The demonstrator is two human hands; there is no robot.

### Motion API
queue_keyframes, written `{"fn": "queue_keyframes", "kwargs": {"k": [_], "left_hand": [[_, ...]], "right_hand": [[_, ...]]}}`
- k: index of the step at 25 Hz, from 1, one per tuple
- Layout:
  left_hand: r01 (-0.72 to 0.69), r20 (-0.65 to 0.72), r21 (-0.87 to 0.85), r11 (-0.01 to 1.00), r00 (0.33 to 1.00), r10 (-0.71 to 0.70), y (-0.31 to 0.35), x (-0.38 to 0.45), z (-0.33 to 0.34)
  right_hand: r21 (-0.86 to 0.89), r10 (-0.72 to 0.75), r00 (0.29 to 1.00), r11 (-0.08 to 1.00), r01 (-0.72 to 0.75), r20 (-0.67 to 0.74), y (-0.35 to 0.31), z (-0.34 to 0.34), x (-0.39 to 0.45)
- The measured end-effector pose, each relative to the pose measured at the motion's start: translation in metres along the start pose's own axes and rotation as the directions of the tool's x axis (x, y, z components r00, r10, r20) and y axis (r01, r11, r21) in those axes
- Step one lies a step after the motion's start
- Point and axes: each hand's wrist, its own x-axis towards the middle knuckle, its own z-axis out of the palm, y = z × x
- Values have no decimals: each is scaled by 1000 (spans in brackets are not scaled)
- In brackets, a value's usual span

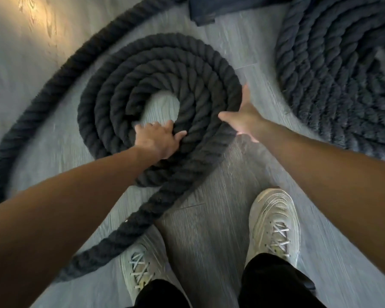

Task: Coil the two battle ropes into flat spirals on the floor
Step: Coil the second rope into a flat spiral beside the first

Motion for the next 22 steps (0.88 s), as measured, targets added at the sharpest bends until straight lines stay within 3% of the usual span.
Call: {"fn": "queue_keyframes", "kwargs": {"k": [4,7,11,13,16,19,22], "left_hand": [[30,-2,-236,971,1000,-31,20,-4,17],[-22,-15,-394,919,1000,18,5,-12,25],[-221,-139,-156,963,970,200,-23,-27,35],[-306,-195,-139,942,941,277,-49,-35,44],[-410,-282,-153,899,890,358,-83,-46,54],[-463,-258,-47,885,862,437,-94,-49,60],[-460,-226,42,887,860,457,-91,-45,63]], "right_hand": [[-106,36,945,992,-75,-326,-6,17,-10],[-50,46,962,997,-62,-269,22,49,-49],[27,85,972,996,-81,-220,50,61,-55],[22,100,979,995,-98,-177,54,47,-42],[-151,26,961,986,-70,-275,59,14,-26],[-300,-41,945,952,-62,-325,53,-8,-16],[-306,-20,953,949,-77,-302,50,2,-30]]}}
